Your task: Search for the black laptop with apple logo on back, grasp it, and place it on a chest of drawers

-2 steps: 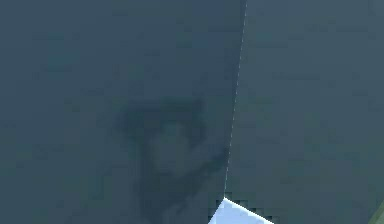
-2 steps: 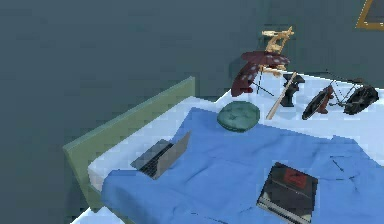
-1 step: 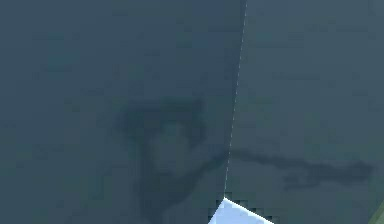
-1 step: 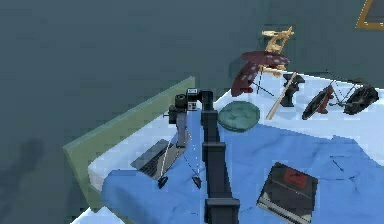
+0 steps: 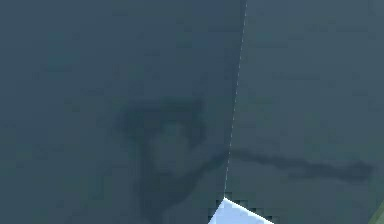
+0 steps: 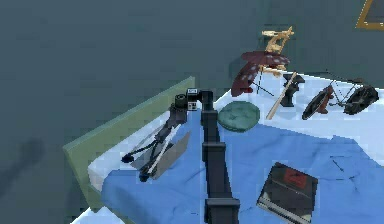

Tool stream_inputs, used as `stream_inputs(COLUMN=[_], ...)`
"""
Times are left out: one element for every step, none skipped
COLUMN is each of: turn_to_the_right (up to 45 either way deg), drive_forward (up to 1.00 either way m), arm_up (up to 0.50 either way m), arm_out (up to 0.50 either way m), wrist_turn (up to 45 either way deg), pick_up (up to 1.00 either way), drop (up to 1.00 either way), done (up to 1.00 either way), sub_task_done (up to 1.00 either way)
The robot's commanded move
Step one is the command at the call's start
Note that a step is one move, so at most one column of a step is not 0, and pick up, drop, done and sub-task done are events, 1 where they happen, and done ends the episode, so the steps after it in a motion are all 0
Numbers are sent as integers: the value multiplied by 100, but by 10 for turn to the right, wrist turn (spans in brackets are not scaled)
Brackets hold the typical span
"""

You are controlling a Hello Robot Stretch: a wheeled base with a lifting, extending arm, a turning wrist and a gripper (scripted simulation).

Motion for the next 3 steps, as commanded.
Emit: stream_inputs(turn_to_the_right=[0,0,0], drive_forward=[0,0,0], arm_up=[0,0,-30], arm_out=[0,0,0], wrist_turn=[450,420,0], pick_up=[0,0,0], drop=[0,0,0], done=[0,0,0], sub_task_done=[0,0,0])
